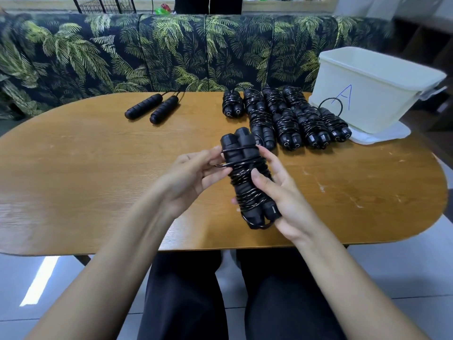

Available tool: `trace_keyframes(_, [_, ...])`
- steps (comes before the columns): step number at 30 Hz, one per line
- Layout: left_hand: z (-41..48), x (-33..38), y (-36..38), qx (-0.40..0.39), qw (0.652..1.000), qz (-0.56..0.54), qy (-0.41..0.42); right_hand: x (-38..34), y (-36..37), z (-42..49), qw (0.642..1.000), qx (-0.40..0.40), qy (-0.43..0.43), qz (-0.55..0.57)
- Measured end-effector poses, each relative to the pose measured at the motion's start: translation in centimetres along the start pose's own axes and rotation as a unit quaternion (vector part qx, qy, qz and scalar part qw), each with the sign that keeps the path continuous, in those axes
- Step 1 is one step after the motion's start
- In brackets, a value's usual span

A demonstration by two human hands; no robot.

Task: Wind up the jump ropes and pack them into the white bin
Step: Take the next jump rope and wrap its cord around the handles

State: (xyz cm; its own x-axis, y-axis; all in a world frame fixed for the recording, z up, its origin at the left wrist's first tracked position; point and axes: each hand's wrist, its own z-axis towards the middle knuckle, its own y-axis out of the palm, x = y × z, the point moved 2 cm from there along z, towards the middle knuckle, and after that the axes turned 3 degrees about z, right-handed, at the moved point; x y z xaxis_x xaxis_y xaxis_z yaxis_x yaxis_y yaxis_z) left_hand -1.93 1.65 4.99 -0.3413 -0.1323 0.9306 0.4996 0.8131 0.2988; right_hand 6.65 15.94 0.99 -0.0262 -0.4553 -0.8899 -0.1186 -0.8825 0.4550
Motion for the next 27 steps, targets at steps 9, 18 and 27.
trace_keyframes(9, [1.1, -0.4, 0.7, 0.095, 0.992, -0.076, 0.009, -0.3, 1.3, 0.2, 0.767, 0.140, -0.227, -0.584])
trace_keyframes(18, [0.9, 0.1, 0.5, 0.031, 0.984, 0.138, 0.112, 0.3, 1.5, 0.4, 0.701, 0.216, -0.262, -0.627])
trace_keyframes(27, [1.1, 1.3, -1.0, 0.068, 0.967, 0.213, 0.124, 0.0, 0.4, 0.5, 0.624, 0.161, -0.270, -0.715])
